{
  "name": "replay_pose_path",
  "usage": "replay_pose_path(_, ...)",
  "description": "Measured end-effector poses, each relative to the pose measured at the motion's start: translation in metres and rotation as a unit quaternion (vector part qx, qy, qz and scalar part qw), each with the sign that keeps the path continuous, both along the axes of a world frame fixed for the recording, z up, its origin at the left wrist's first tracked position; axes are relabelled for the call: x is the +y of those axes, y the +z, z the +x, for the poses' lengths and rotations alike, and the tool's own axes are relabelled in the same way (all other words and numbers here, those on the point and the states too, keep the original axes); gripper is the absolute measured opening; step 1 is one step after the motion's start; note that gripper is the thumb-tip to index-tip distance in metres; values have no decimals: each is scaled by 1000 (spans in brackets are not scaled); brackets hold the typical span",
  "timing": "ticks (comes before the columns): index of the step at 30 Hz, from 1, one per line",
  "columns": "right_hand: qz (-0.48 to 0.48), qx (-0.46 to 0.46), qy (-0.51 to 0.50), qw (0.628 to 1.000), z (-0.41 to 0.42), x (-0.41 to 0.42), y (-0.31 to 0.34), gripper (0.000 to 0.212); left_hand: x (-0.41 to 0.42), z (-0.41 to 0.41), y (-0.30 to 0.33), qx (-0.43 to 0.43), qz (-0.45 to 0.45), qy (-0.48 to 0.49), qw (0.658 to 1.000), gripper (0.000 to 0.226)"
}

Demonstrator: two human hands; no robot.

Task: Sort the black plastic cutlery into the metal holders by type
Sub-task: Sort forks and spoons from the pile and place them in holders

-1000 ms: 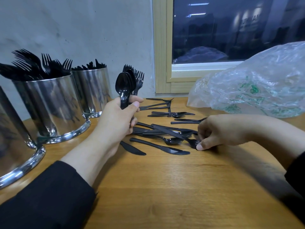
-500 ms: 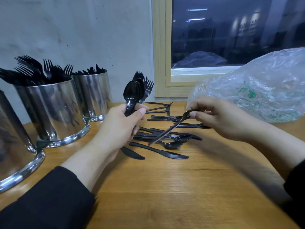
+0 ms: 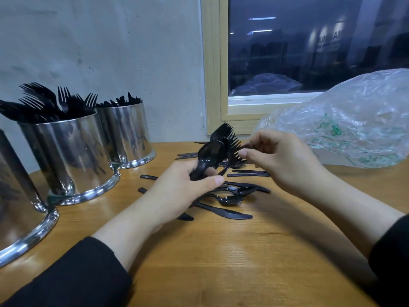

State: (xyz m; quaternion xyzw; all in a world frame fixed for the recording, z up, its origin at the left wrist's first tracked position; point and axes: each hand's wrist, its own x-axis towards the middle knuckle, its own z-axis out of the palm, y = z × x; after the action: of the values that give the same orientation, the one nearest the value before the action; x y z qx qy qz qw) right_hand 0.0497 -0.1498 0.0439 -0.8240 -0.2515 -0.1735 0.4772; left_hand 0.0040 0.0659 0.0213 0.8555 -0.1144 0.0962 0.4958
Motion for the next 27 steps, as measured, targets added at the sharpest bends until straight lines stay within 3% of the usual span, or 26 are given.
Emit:
replay_pose_path(4,70,-2,-6,998,-1,6,-3,10,-2,-4,3,47,-2,-44,998,20)
replay_pose_path(7,98,9,-46,994,2,5,-10,30,-7,-9,5,70,-13,-75,995,27)
replay_pose_path(11,186,192,103,958,2,-2,-18,57,-13,-15,7,125,-59,-123,983,26)
replay_pose_path(14,200,242,181,932,-2,-1,-21,38,-15,-15,4,156,-67,-156,973,23)
replay_pose_path(17,188,207,172,945,-3,4,-21,19,-14,-12,1,147,-63,-146,976,27)
replay_pose_path(27,180,143,75,970,-6,11,-19,15,-13,-9,4,128,-107,-87,982,24)
